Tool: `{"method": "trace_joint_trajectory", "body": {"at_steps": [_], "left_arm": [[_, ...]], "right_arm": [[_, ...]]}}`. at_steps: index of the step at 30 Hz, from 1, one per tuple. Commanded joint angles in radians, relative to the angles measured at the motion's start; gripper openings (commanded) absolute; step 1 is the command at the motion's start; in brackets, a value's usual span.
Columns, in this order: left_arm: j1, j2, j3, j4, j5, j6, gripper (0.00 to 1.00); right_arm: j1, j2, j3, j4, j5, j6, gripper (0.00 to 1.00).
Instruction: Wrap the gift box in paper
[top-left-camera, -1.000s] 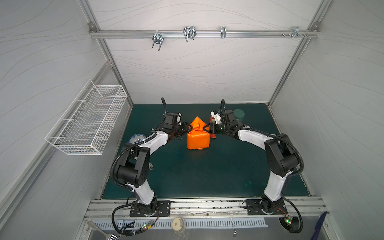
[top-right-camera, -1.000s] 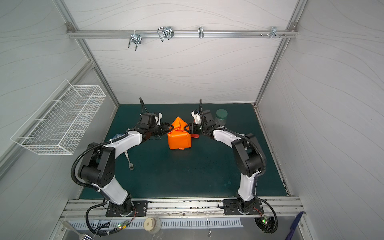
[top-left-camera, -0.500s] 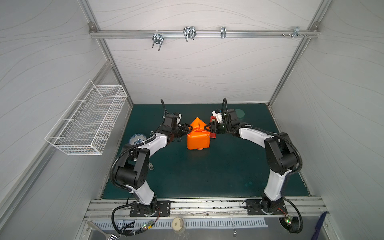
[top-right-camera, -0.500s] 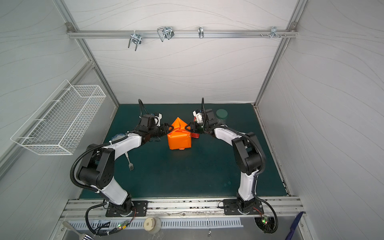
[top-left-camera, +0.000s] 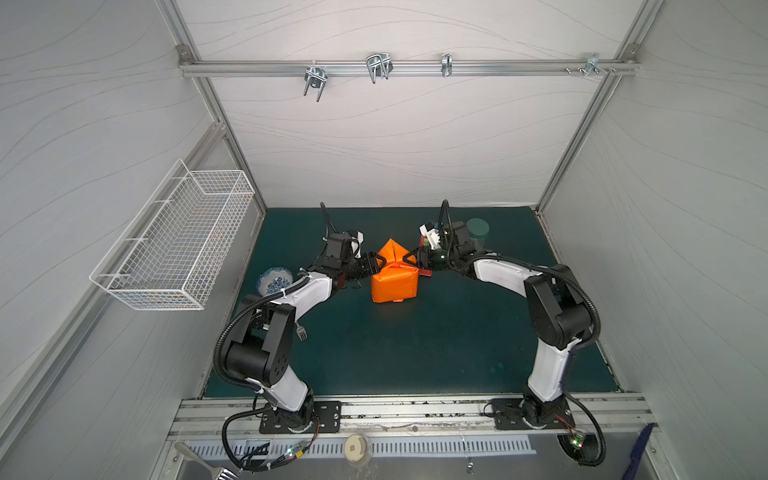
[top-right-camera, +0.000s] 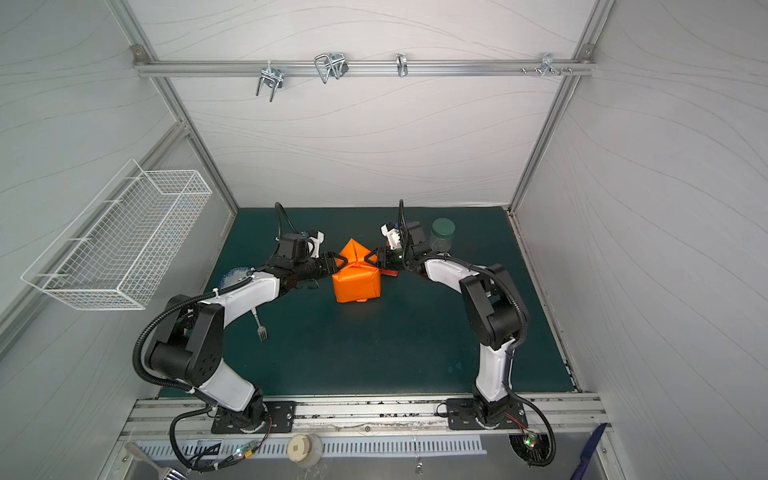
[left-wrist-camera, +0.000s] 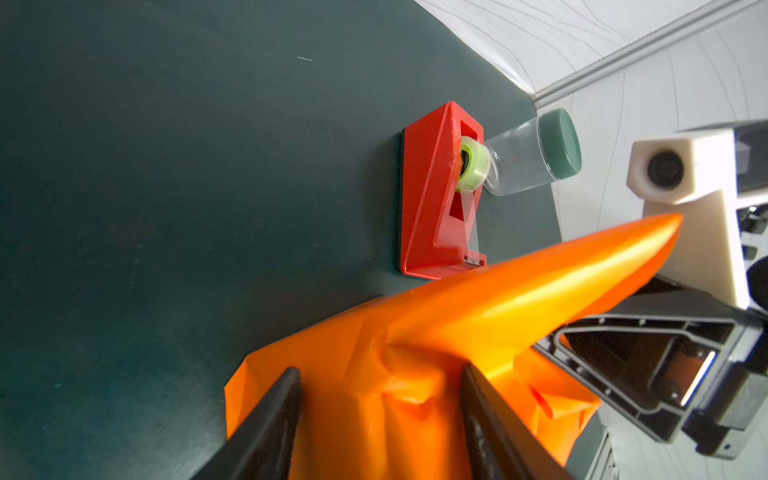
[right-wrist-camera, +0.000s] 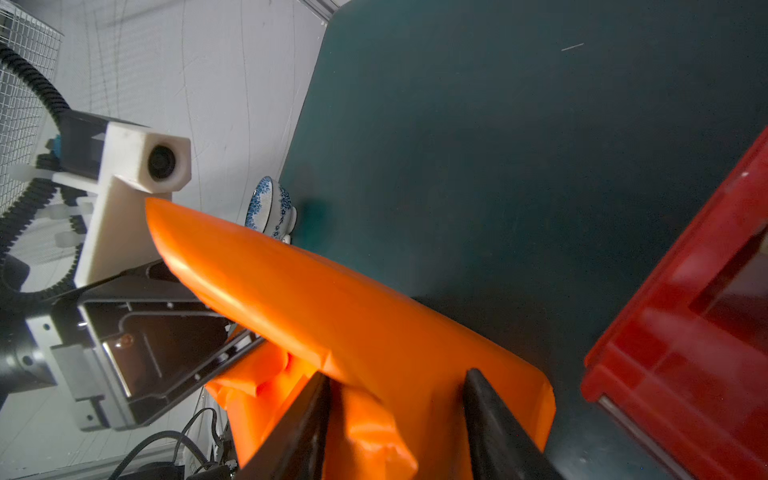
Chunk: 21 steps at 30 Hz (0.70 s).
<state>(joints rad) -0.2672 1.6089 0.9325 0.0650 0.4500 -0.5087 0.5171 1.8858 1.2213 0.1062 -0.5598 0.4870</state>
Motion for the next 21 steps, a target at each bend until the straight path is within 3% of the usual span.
{"method": "trace_joint_trajectory", "body": {"at_steps": [1, 10, 21], "left_arm": [[-0.007, 0.031, 0.042, -0.076, 0.034, 0.095, 0.62], [-0.006, 0.06, 0.142, -0.2, 0.0, 0.43, 0.63], [-0.006, 0.126, 0.274, -0.273, 0.107, 0.834, 0.59]], "right_arm": [[0.009, 0.016, -0.011, -0.095, 0.018, -0.063, 0.52], [0.003, 0.012, -0.012, -0.103, 0.021, -0.117, 0.51], [0.003, 0.021, -0.013, -0.099, 0.012, -0.119, 0.5]]}}
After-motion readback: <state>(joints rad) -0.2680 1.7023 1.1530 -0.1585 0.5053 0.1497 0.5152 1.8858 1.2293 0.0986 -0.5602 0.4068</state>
